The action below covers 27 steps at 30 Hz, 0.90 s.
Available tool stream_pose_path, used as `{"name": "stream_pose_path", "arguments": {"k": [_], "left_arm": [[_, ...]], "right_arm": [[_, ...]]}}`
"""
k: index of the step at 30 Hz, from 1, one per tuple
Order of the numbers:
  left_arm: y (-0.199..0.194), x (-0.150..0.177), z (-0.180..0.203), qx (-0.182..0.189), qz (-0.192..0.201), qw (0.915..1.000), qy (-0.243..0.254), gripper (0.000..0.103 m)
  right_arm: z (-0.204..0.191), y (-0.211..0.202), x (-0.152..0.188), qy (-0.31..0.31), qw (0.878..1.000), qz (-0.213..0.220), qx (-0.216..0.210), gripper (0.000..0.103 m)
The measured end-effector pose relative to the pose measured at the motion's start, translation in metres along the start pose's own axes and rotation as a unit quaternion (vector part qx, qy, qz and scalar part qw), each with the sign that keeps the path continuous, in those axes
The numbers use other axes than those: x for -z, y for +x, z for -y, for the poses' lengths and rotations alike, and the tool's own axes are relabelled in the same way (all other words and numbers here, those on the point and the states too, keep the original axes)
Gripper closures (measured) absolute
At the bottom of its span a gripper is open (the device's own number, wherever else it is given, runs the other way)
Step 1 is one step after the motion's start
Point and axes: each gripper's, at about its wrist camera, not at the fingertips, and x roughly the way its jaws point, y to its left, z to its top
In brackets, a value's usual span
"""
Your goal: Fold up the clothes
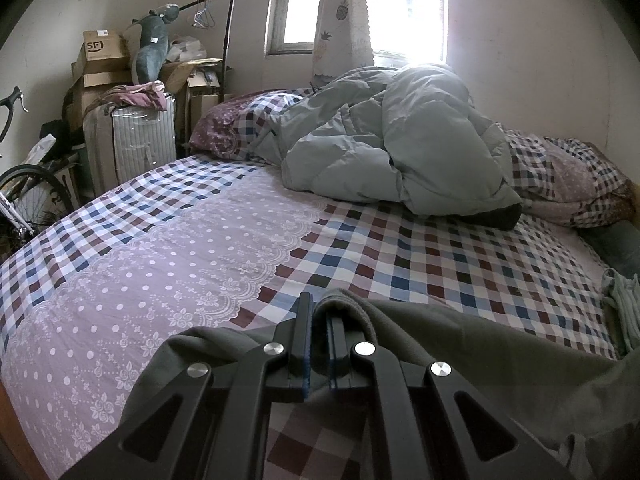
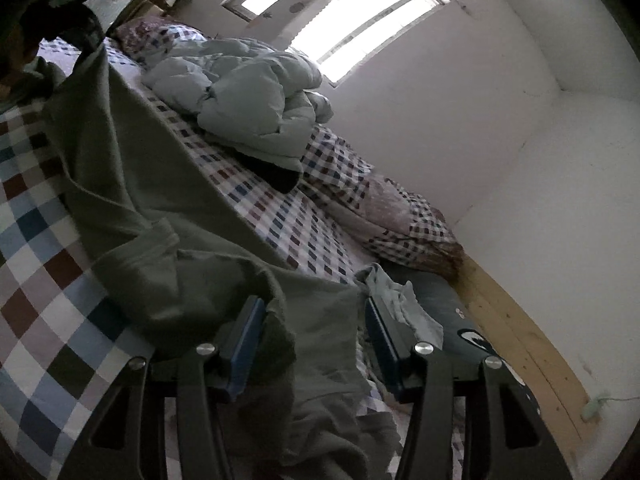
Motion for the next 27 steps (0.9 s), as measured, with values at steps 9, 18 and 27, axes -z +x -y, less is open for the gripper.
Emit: {"name": "stream_pose_path", "arguments": {"k": [9, 18, 27], "left_arm": [[-0.002, 0.001, 0.002, 0.005, 0.002, 1.0000, 0.001, 0.098], [-0.004, 0.001, -0.002, 0.012, 0.001, 0.9999, 0.000, 0.098], [-0.008, 0.001, -0.005, 0.024, 0.001, 0.9997, 0.000, 0.098]], "right_arm": [[-0.012, 0.012, -0.001, -0.025, 0.998, -0.030, -0.040, 0.053], [-0.018, 0.013, -0.004, -0.028, 0.997, -0.045, -0.047, 0.083], [-0.015, 0.015, -0.003, -0.022, 0.996, -0.061, -0.053, 0.097]]}}
